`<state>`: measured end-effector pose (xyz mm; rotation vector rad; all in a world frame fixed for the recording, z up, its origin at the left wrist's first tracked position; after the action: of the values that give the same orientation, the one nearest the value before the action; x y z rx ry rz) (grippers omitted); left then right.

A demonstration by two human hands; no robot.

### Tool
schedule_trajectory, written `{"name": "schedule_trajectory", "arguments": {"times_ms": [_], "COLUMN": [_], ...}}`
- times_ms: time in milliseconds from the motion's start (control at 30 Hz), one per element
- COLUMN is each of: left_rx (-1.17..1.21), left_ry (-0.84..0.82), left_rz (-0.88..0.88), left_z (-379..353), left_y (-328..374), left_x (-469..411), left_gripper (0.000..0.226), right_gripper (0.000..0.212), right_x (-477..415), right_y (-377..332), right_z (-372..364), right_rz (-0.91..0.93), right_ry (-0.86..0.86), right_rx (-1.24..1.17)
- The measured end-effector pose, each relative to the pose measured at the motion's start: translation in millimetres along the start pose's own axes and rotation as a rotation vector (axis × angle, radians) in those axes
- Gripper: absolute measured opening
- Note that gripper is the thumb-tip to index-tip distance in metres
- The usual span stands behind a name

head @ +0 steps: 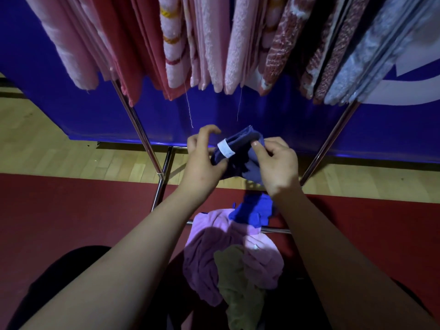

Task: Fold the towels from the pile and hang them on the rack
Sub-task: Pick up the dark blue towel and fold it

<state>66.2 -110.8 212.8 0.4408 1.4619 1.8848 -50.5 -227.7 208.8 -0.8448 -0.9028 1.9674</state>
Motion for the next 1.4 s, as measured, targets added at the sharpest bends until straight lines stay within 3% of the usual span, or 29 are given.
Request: {"name": "schedule_trajectory", "arguments": {"times_ms": [200, 367, 567, 800, 1067, 1233, 1400], "left_rx": [-0.11, -0.226, -0.263, -0.279, -0.293, -0.195, -0.228], "left_ry": [0.173, 0.16, 0.155, 0.132, 0.176, 0.203, 0.179], "left_rz": [-0.086, -0.097, -0.092, -0.065, -0.034, -0.036, -0.061], "left_z": [19.4, 24.7, 30.9, 31.2, 35.6, 37.3, 36.9], "left_y": [-5.4, -8.3, -5.8, -1.9, -3.6, -0.7, -1.5], "left_x": [-15.2, -21.9, -24.3, -23.0, -25.9, -24.7, -24.5], "left_gripper": [0.042, 0.022, 0.015, 0.012, 0.002, 0.011, 0.021], "right_gripper": [0.028, 0.023, 0.027, 0.011, 0.014, 0.027, 0.011], "right_x": [-7.5, -12.9, -12.0, -9.2, -8.2, -10.9, -10.6], "right_y": [6.5, 12.1, 10.0, 14.2, 12.7, 11.7, 18.0], "right_z": [9.8, 9.6, 6.3, 8.2, 10.9, 14.5, 8.4], "right_rz": [-0.097, -0.111, -0.088, -0.257, -0.299, -0.27, -0.254], "right_ry": [0.044, -0.041, -0.163, -0.042, 0.022, 0.003, 0.005], "right_rx": [-0.054, -0.119, -0.202, -0.339, -0.306, -0.349, -0.278]}}
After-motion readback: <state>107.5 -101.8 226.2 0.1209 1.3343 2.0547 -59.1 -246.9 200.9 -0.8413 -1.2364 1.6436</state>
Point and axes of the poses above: each hand's wrist, its own x-axis away from the middle knuckle, its own z-axis out of the back of the hand, y = z × x, the point moved 3 cm from there along -x, towards the middle knuckle, and after that the axes turned 6 degrees about x, right-handed, at the moved point
